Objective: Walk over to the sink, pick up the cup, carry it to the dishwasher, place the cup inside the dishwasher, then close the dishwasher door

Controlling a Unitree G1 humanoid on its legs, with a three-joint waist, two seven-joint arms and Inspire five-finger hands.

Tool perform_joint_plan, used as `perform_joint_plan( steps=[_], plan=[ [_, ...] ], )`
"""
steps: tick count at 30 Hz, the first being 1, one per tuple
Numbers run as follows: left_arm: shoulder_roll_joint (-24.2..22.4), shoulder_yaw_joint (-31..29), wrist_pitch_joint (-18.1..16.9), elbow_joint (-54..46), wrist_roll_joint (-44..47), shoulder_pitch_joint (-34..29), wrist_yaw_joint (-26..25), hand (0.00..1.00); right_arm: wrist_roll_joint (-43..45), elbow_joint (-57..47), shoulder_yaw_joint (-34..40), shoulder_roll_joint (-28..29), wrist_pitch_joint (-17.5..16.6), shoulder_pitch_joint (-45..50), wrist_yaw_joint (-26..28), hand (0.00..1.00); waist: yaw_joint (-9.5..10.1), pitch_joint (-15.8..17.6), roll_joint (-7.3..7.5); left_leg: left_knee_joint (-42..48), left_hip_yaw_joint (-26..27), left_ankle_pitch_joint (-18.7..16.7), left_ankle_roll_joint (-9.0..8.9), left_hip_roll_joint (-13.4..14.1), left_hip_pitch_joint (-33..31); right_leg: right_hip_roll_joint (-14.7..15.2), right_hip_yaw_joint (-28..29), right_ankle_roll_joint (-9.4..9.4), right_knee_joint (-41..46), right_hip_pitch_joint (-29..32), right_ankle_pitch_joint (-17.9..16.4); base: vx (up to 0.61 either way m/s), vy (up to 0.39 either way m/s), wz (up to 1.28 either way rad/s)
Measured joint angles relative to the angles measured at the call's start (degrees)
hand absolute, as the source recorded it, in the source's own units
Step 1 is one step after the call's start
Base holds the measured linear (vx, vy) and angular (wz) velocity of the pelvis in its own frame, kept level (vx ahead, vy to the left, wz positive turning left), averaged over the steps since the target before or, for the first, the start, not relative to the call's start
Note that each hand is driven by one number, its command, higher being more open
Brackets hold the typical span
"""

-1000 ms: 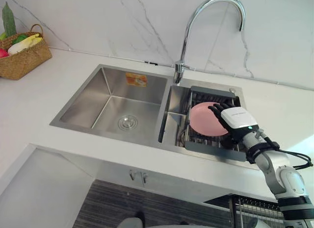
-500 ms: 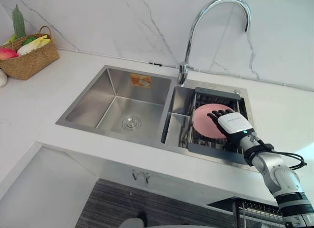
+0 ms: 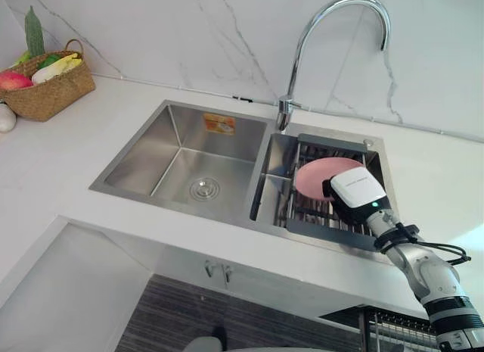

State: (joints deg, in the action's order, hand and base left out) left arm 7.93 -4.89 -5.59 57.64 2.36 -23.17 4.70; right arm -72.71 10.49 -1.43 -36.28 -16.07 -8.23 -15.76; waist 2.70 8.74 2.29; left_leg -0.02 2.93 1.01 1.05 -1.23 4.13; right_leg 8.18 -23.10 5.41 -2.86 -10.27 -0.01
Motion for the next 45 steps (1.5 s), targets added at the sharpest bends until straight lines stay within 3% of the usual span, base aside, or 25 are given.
perform_joint_plan(
  steps=[8, 19, 24, 30, 31, 32, 33, 35, 38, 41, 42, 43, 44, 45],
  plan=[
    [-0.06, 1.03, -1.08, -0.95, 0.0, -0.71, -1.95, 1.0, -2.87, 0.04, 0.04, 0.04, -1.33, -0.14, -4.18, 0.0, 0.16, 0.01, 0.01, -0.01, -0.36, -0.01, -0.01, -0.06, -0.01, -0.02, -0.33, 0.02, -0.09, -0.28, 0.01, 0.0, 0.0, 0.02],
    [-0.01, 1.48, -1.11, -0.97, 0.3, -0.74, -2.24, 1.0, 3.22, -0.17, 0.25, 0.08, -2.01, 1.44, -0.66, 0.0, -0.18, 0.01, -0.12, 0.02, -0.42, -0.03, -0.04, -0.01, -0.01, -0.04, -0.33, 0.02, -0.08, -0.34, 0.01, 0.0, 0.0, 0.0],
    [-0.33, 1.48, -1.11, -0.99, 0.36, -0.75, -2.29, 1.0, 6.95, -2.85, 4.05, 0.63, -2.12, 5.25, -0.21, 0.0, -0.31, 0.13, -0.74, 0.02, -0.92, -0.02, -0.04, -0.02, -0.02, 0.0, -0.8, 0.04, -0.1, -0.64, 0.0, 0.0, 0.002, 0.05],
    [-0.7, 0.84, -1.12, -1.77, -1.27, -1.35, -1.76, 1.0, 11.68, -10.09, 14.28, 4.68, -1.97, 13.02, -0.17, 0.0, -1.54, 0.21, -1.28, 0.08, -3.14, 0.09, -0.07, -0.36, -0.07, 0.23, -2.84, 0.42, 0.23, -1.65, -0.76, 0.0, -0.002, 0.19],
    [-0.95, 0.67, -1.12, -2.65, -1.38, -1.78, -1.71, 1.0, 12.01, -11.2, 15.4, 5.69, -1.74, 13.59, -0.12, 0.0, -1.68, 0.28, -1.41, 0.5, -2.6, -0.31, -0.03, -0.15, 0.12, 0.48, -2.37, 0.39, 1.57, -1.18, -1.6, 0.02, 0.009, -0.27],
    [-1.51, -0.38, -1.15, -3.2, -1.51, -2.15, -1.73, 1.0, 12.22, -12.44, 16.09, 7.24, -1.58, 13.68, -0.09, 0.0, -1.71, 0.63, -1.68, 5.35, -0.98, -3.49, -0.27, 0.61, -1.13, 0.66, -0.31, 0.18, 4.54, 0.02, -3.18, 0.02, 0.047, -0.75],
    [-2.14, -0.87, -1.96, -3.99, -1.46, -2.61, -1.54, 1.0, 13.06, -14.28, 16.14, 7.52, -1.95, 13.94, -0.06, 0.0, -1.52, 1.15, -2.71, 14.0, 1.17, -8.42, -0.68, 2.54, -3.54, -0.18, 2.67, -0.11, 7.11, 0.89, -4.52, 0.02, 0.065, -0.96],
    [-2.61, -0.91, -2.98, -4.26, -1.33, -2.54, -0.96, 1.0, 13.84, -17.99, 16.65, 7.46, -3.24, 14.68, -0.19, 0.0, -1.61, 1.26, -4.73, 22.82, 2.05, -13.33, -0.8, 5.32, -5.85, -2.34, 7.26, -0.54, 9.24, 2.25, -5.03, 0.01, 0.053, -1.28],
    [-1.78, -0.75, -2.52, -4.11, -1.49, -1.98, 0.04, 1.0, 14.17, -21.34, 18.32, 7.12, -4.26, 14.5, -3.96, 0.0, -3.08, 1.61, -4.71, 21.84, 2.12, -14.1, -1.23, 5.64, -5.69, -2.69, 13.71, -0.6, 12.73, 7.45, -4.86, -0.02, 0.034, -1.16],
    [-0.52, -0.83, -1.72, -4.15, -1.5, -0.28, 1.17, 1.0, 14.31, -21.13, 20.27, 7.13, -0.62, 11.84, -6.82, 0.0, -4.0, 2.79, -3.67, 23.75, 6.29, -14.9, -0.73, 5.98, -8.26, -2.79, 17.37, -0.42, 16.18, 13.76, -3.35, -0.11, 0.079, -0.93],
    [-0.71, -1.66, -1.08, -4.24, -1.03, 0.11, 1.01, 1.0, 14.31, -20.81, 19.08, 7.36, 0.75, 8.73, -6.83, 0.0, -3.53, 3.09, -3.93, 23.82, 9.33, -15.1, -0.38, 7.38, -8.38, -4.04, 18.64, -0.86, 13.95, 14.96, -0.3, -0.18, 0.104, -1.34],
    [-1.37, -1.81, -0.79, -4.15, -0.19, 0.15, 0.59, 1.0, 14.31, -20.7, 17.94, 7.47, 1.19, 6.55, -6.84, 0.0, -2.95, 3.08, -5.2, 23.42, 11.56, -15.07, -0.03, 9.52, -8.69, -4.55, 17.78, -1.74, 11.24, 13.86, 1.79, -0.21, 0.073, -1.98],
    [-1.61, -2.72, -0.61, -4.25, 1.71, 0.33, -0.27, 1.0, 14.49, -20.78, 15.51, 7.37, 1.5, 2.05, -7.18, 0.0, -1.6, 4.38, -4.92, 23.11, 17.3, -15.03, -0.07, 11.74, -7.4, -2.67, 7.45, -6.92, 18.95, 15.34, -2.58, -0.21, 0.05, -2.07],
    [-1.27, -2.79, -0.23, -4.24, 3.81, 0.56, -1.02, 1.0, 14.72, -20.86, 13.41, 7.09, 1.23, -0.91, -7.23, 0.0, -1.21, 4.28, -4.7, 22.98, 21.15, -15.04, -0.05, 13.24, -6.84, 0.37, -0.18, -8.13, 25.5, 14.67, -6.37, -0.18, 0.053, -2.0]
  ],
)
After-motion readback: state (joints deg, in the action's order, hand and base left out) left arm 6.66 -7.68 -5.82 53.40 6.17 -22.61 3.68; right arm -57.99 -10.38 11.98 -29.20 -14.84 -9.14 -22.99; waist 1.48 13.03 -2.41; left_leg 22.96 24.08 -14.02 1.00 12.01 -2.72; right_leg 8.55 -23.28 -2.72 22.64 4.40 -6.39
